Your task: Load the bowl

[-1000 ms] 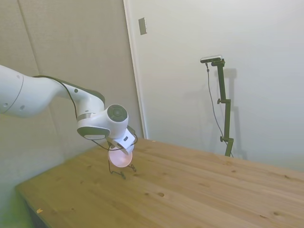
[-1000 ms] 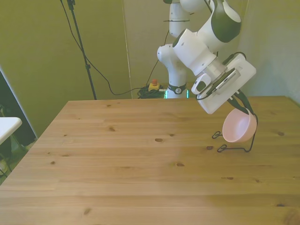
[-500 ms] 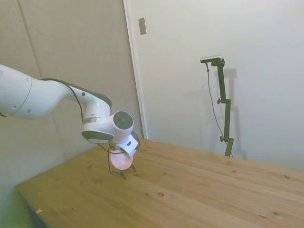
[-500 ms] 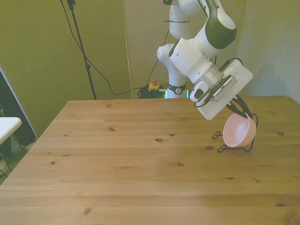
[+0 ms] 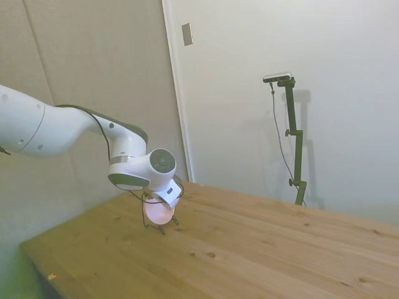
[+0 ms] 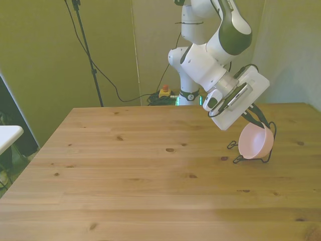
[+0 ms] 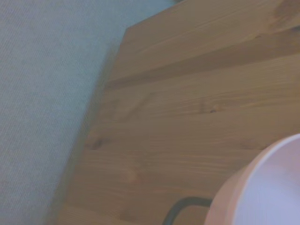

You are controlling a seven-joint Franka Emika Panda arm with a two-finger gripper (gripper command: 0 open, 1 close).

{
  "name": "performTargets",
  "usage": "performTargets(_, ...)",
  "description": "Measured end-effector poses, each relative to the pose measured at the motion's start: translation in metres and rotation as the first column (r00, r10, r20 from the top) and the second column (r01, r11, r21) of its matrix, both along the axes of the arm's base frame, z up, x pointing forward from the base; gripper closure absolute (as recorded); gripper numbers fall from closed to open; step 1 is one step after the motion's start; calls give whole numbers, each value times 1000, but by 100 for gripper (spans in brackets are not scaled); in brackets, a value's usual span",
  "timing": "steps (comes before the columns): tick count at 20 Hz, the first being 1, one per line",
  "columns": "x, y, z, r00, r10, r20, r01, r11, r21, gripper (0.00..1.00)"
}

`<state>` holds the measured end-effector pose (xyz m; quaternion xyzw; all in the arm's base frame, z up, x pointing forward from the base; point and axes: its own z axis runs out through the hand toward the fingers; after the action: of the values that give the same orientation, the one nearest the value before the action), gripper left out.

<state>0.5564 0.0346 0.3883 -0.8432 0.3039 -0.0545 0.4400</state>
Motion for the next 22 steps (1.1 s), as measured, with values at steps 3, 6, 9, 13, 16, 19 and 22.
performTargets(3, -4, 1, -4, 1000, 6, -4, -6, 1000, -3, 100)
performTargets(6, -8, 1, -5, 1000, 6, -8, -7, 1000, -6, 0)
performTargets(9, -11, 0, -5, 1000, 4, -7, -4, 1000, -8, 0)
performTargets(13, -13, -2, 0, 1000, -1, 0, 1, 1000, -12, 0)
performTargets(16, -13, -9, 5, 1000, -20, 0, 20, 999, -29, 0)
performTargets(19, -15, -23, 18, 998, -57, -8, 56, 996, -68, 0)
performTargets(22, -23, -39, 47, 994, -108, -36, 103, 987, -125, 0)
